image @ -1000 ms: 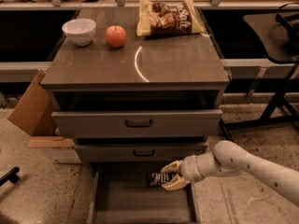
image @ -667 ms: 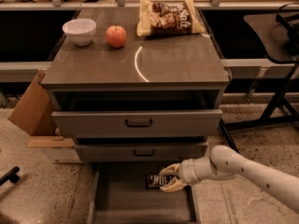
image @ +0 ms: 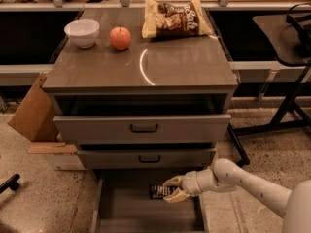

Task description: Place rxbar chocolate into bottom drawer

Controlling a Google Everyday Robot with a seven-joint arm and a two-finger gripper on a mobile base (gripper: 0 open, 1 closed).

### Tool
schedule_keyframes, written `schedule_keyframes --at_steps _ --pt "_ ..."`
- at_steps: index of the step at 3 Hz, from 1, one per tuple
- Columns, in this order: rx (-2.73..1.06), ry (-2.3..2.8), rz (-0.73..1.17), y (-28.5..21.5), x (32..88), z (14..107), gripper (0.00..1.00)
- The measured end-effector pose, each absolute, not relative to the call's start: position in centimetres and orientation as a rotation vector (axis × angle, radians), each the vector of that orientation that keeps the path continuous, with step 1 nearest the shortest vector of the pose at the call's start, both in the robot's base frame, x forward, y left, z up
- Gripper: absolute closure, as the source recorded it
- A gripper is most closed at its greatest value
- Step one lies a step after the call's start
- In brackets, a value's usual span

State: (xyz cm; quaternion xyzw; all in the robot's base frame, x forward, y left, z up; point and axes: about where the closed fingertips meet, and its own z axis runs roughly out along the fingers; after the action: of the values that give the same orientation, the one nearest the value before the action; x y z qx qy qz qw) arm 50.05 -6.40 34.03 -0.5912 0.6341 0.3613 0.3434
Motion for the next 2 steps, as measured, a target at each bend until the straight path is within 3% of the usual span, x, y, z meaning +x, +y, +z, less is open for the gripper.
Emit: schedule_keyframes --at_steps 2 --pt "-1.464 1.681 1.027 -6.3 50.8 27.3 1.0"
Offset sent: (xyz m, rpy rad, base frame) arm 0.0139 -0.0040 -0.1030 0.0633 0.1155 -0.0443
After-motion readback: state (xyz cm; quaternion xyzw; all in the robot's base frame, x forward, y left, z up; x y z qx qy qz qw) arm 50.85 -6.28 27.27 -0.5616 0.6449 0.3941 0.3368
